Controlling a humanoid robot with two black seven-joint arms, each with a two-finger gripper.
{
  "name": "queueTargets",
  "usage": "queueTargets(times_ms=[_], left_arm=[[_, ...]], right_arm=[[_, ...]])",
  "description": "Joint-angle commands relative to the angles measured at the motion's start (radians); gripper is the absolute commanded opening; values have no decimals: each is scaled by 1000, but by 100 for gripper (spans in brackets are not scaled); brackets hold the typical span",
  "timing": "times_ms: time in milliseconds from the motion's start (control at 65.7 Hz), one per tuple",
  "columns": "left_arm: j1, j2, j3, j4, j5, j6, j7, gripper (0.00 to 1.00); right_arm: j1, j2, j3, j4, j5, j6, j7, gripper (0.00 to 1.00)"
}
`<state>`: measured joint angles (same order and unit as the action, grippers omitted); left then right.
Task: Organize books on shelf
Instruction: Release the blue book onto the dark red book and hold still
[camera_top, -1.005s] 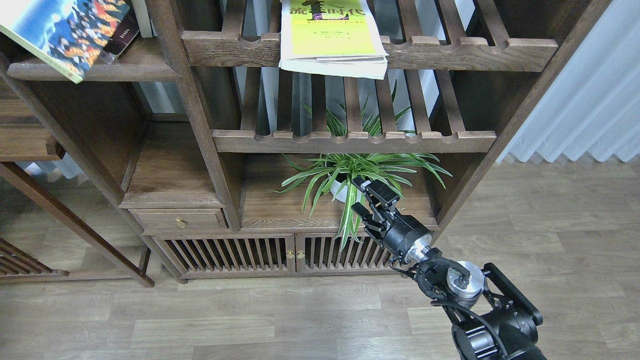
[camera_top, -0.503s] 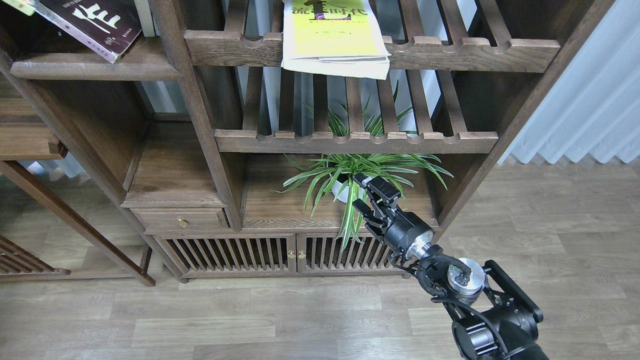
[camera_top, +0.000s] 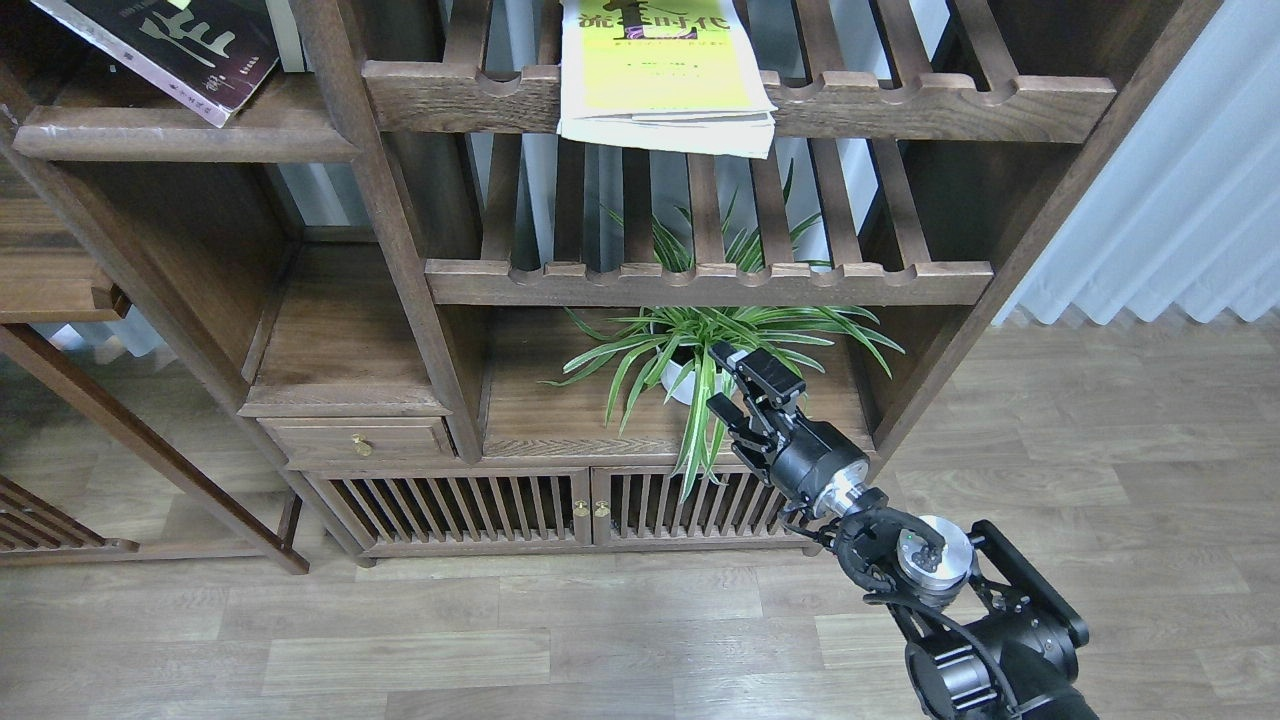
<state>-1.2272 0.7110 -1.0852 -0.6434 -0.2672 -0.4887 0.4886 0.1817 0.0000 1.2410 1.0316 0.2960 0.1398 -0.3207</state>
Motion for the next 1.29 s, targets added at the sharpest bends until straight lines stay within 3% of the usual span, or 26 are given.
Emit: queueTargets(times_ms=[0,396,762,807,929,1051,1142,1279], left_arm=[[-11,-12,7,27,-1,0,0,3],[-12,-10,4,102,-4,0,0,5],[-12,-12,5,99,-6,0,0,6],[-11,-13,5,96,-6,0,0,12],[-12,-18,36,93,0,0,0,63],[-12,-25,77,71,-3,0,0,87],[-14,-15,73,39,-4,0,0,98],[-15,15,51,-27,-15,0,0,99]], right_arm=[[2,0,0,-2,-1,-2,0,83],[4,0,0,-4,-2,-2,0,83],[2,0,0,1,-1,0,0,83],[2,0,0,2,0,0,0,83],[1,0,0,4,0,0,0,83],[1,0,0,4,0,0,0,83],[1,0,0,4,0,0,0,83],[1,0,-2,4,0,0,0,83]])
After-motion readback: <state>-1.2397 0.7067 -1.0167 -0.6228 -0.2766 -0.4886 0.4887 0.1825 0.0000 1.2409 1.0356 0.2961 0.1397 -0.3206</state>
